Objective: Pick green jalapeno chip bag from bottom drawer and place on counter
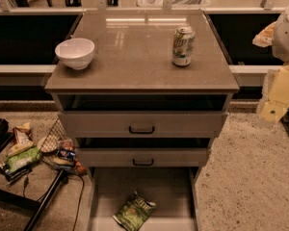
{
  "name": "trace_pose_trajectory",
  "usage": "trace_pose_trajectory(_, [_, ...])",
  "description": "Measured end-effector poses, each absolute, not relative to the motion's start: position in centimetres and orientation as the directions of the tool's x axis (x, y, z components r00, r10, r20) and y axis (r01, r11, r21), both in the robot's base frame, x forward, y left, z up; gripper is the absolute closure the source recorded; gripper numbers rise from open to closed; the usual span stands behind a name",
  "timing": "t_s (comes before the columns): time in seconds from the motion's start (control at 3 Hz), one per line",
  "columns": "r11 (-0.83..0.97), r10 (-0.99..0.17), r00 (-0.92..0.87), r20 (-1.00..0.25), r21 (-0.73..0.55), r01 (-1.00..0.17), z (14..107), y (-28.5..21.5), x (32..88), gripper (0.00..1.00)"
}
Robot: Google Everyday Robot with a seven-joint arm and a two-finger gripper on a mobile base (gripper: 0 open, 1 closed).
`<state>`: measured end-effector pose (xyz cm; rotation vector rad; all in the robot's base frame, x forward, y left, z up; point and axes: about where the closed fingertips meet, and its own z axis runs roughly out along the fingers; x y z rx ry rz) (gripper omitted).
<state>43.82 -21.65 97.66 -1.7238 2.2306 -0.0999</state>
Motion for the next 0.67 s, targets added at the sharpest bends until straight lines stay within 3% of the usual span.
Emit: trace_pose_trajectory(0.67, [0.314, -0.946, -0.272, -0.176, -0.281, -0.907, 94.9, -22.1, 43.5, 0.00])
